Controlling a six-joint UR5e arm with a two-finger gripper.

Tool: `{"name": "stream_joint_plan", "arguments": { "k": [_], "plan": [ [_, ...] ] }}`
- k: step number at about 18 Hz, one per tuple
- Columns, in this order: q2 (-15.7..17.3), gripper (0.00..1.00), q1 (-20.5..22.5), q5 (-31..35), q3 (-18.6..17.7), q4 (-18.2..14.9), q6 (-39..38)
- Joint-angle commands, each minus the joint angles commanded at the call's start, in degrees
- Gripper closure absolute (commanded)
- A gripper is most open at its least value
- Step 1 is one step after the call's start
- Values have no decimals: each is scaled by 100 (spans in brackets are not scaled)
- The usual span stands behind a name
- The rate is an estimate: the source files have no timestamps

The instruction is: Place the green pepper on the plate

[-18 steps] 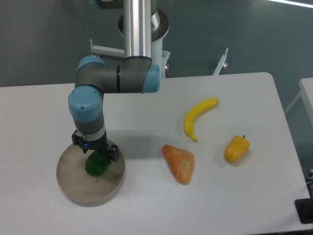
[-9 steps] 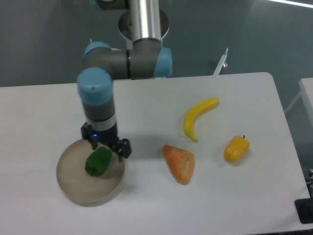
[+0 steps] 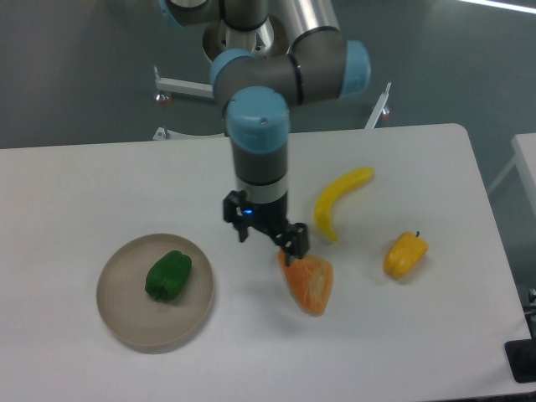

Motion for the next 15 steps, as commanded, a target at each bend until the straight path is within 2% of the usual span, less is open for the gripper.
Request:
{"name": "stream_joint_plan", "arguments": {
  "k": [6,8,15],
  "plan": [
    [-53,0,221,28,0,79,398],
    [-193,0,230,28,105,97,407],
    [-211,0,238,19,141,105,407]
  ]
}}
